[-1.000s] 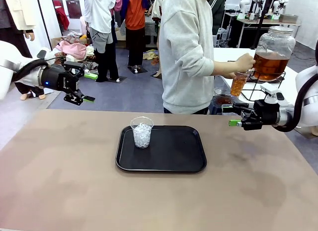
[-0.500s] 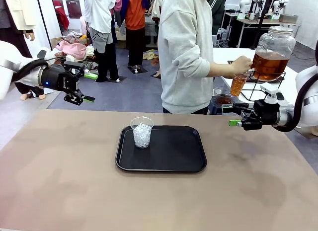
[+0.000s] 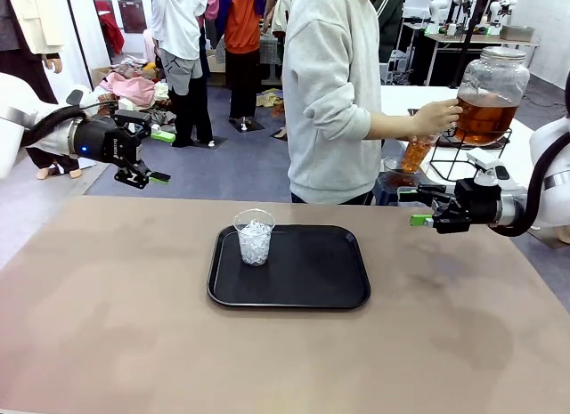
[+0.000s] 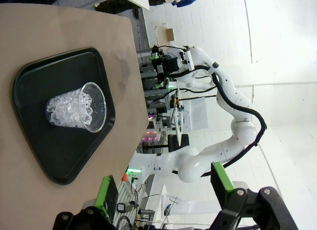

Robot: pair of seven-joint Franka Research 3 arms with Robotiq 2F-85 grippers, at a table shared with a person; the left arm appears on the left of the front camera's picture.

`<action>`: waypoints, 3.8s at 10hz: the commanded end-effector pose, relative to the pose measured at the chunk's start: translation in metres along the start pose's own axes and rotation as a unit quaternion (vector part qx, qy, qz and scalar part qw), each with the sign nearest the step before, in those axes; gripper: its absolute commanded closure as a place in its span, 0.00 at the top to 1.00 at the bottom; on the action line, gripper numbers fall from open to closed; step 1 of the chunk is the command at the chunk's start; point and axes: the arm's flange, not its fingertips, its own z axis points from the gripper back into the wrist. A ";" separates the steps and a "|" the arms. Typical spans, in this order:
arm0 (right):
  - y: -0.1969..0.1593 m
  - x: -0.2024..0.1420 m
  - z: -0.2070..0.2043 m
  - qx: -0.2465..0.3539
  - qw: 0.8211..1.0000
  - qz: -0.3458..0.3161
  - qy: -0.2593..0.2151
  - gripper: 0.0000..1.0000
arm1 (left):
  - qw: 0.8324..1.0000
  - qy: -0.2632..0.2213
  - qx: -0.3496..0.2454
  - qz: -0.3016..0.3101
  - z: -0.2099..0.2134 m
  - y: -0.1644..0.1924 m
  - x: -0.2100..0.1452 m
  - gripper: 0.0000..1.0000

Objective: Pour the drink into the iced cup.
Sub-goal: Pick up the iced cup indicated by the human and present it to them.

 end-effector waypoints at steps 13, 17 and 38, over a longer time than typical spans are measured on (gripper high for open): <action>-0.001 0.003 0.000 -0.002 1.000 0.002 0.004 1.00 | 1.000 -0.003 -0.004 -0.001 -0.001 -0.003 -0.002 1.00; -0.001 0.003 0.000 -0.002 1.000 0.002 0.004 1.00 | 1.000 -0.003 -0.004 -0.001 -0.001 -0.003 -0.002 1.00; -0.001 0.003 0.000 -0.002 1.000 0.002 0.004 1.00 | 1.000 -0.003 -0.004 -0.001 -0.001 -0.003 -0.002 1.00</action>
